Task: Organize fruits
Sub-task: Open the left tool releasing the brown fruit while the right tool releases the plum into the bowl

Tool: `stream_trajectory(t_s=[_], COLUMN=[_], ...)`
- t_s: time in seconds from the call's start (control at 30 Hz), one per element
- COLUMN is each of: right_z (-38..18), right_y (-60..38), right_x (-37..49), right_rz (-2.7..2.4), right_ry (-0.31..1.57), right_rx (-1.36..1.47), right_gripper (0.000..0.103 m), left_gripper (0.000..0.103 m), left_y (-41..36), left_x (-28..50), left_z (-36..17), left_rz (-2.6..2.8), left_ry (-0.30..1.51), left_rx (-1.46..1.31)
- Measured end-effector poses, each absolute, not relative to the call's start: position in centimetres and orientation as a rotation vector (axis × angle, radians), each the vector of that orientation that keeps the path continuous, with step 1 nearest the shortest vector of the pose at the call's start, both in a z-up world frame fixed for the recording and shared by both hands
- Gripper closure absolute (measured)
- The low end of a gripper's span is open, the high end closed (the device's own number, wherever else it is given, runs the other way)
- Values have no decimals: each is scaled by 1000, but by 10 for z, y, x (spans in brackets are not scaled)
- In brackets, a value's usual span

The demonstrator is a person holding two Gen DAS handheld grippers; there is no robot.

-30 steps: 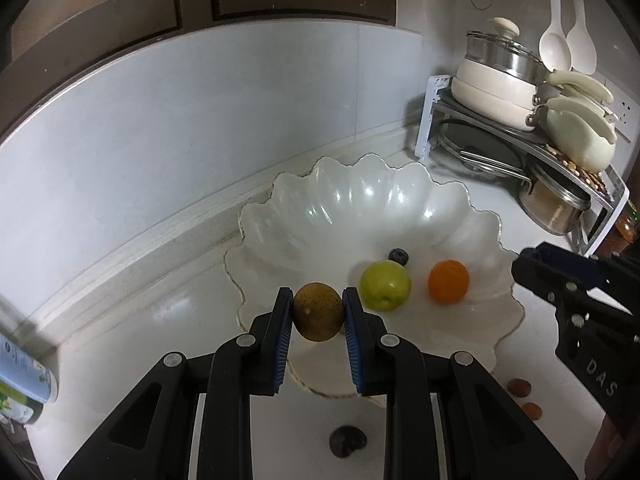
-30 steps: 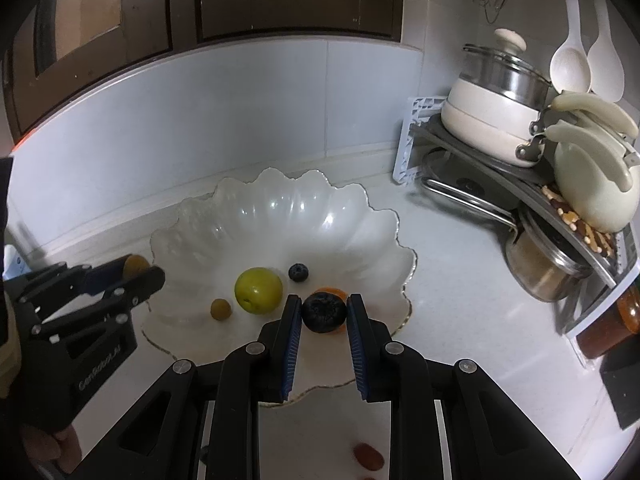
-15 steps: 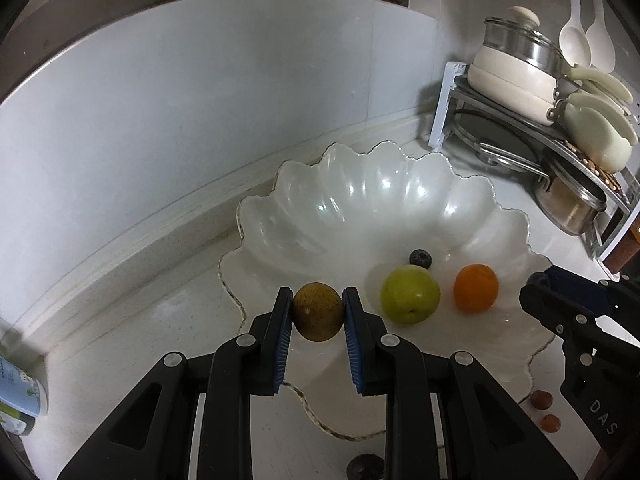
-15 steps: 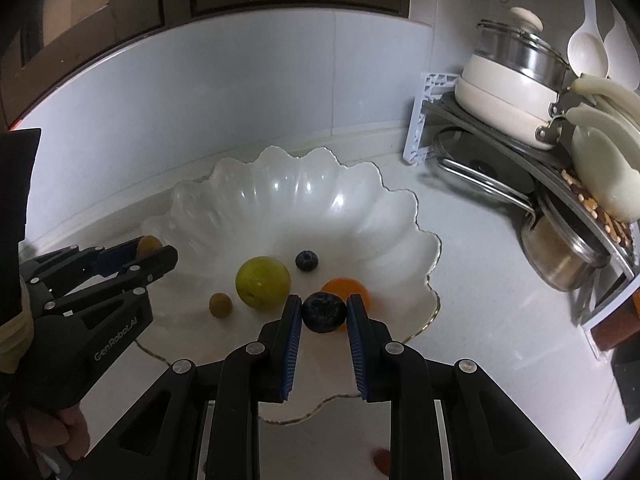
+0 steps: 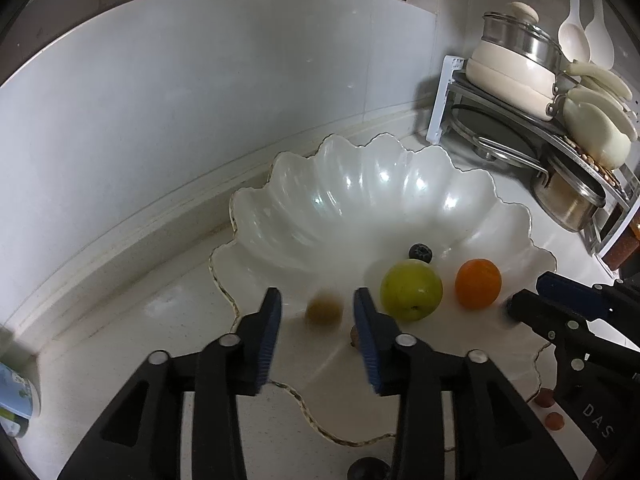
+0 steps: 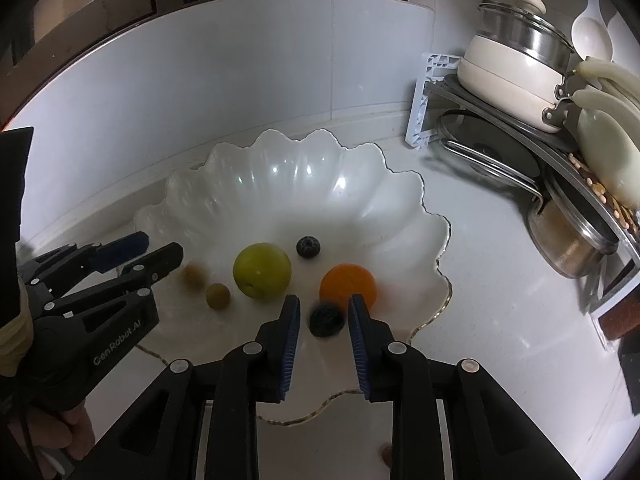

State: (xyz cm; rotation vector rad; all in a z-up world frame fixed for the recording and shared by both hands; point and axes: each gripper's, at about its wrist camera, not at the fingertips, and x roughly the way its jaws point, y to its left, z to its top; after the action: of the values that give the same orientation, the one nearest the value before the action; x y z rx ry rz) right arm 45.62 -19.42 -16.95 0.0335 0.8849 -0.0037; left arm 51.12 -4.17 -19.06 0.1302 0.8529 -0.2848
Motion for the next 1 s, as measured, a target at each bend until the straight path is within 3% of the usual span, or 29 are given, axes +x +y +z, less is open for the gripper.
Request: stream_trajectory(t_s=[0.2,0.3,1.0], right_z=[-167,-166,-138], right_y=[-193,-193,-201], right_x=[454,452,425], right_rz=[-17,-20,-37], right_ry=[872,866,806], right_rx=[38,35,20], right_gripper=[53,44,44], left_gripper=[45,41,37], left_y=[-37,-36,-34], left_x=[507,505,471], left_z=[-186,-184,-157], left_rz=[-269,-265,-252], left_ry=[832,823,780], left_rx=[129,132,129])
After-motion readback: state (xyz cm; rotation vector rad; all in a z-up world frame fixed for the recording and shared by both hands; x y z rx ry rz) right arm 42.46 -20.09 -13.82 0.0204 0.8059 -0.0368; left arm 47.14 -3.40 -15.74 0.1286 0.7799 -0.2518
